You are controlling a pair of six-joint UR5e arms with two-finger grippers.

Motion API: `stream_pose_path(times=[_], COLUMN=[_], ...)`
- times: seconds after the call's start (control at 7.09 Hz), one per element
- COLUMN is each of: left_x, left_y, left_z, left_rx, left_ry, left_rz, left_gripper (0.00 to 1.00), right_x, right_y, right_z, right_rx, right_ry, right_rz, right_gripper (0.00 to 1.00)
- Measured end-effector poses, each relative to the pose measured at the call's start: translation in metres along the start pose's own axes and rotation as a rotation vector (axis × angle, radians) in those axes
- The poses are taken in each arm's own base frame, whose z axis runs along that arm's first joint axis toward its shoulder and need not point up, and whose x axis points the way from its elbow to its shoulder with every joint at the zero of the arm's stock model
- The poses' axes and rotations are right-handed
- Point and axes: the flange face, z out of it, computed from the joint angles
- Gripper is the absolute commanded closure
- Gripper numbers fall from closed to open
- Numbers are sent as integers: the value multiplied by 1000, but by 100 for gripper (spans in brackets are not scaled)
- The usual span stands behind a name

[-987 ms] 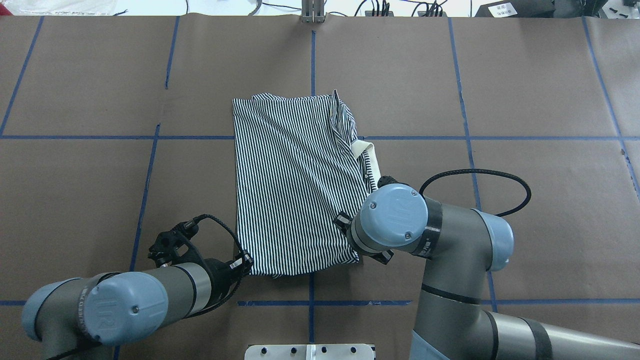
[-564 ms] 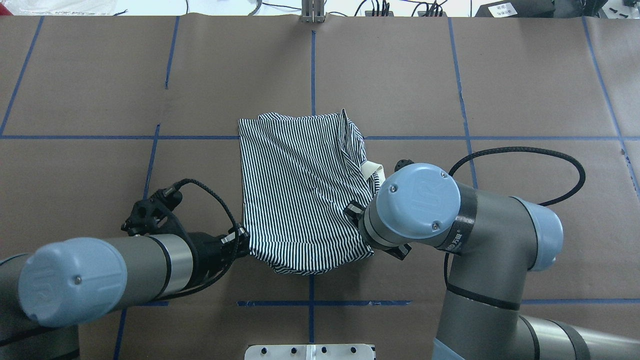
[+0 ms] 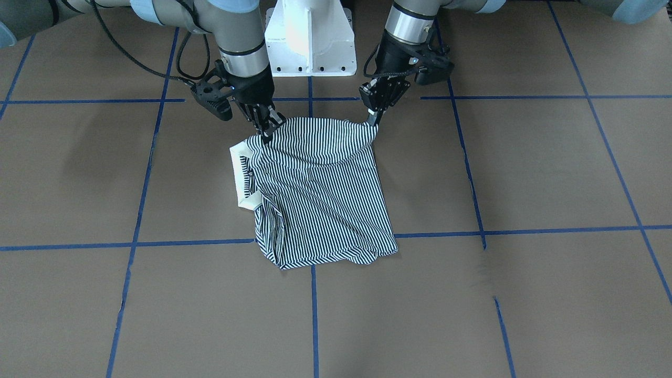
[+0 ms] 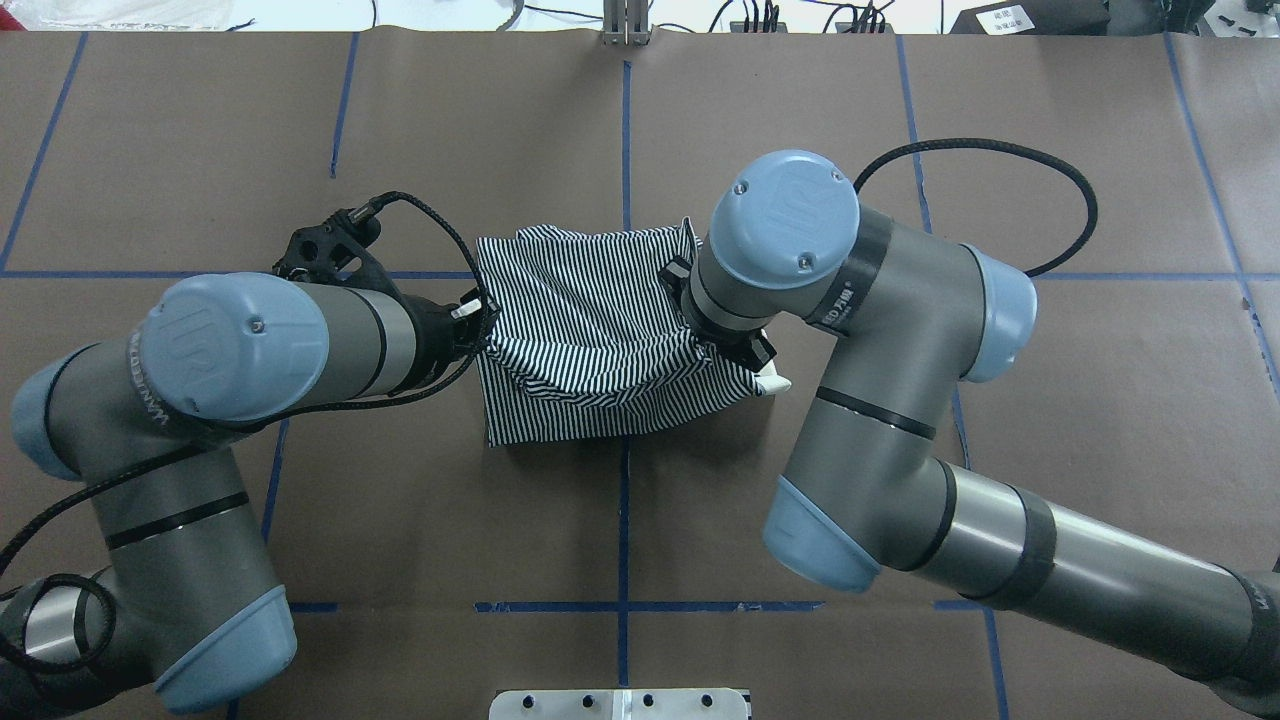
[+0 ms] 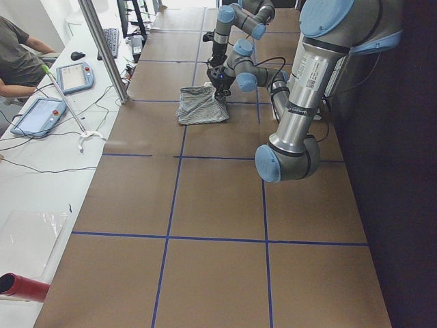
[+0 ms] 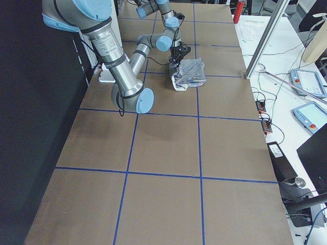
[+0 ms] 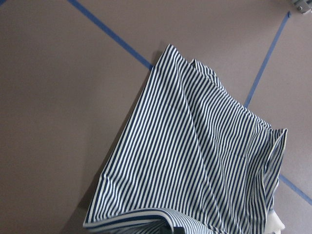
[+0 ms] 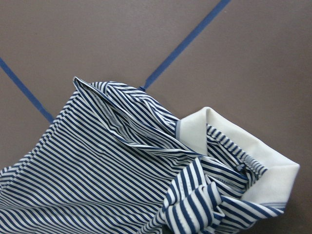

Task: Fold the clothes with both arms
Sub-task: 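Grasp the near edge with both grippers and fold it away from the robot, then release the shirt and raise both arms away from it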

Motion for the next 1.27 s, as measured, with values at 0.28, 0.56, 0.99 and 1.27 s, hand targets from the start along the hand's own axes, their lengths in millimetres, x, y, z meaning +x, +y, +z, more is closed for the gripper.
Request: stream_pose_path(times=[0.28,0.56,0.99,1.27], left_x=[13,32,28,29], left_y=[-35,-94,-172,-141], left_z=[46,114,127,104], left_rx=[54,127,162,82], left_ry=[-9,-35,1,27], left_rz=[21,110,188,163], left_gripper=[81,55,67,100], right_x=[-46,-91,-136,-119], right_y=[-34,-78,-178,-184], right_z=[38,79,53,44], right_rx=[-23,-39,-134,-165], right_ry=[2,22,-12,-27], right_rz=[-16,-100,-231,-260], right_gripper=[67,0,0,0])
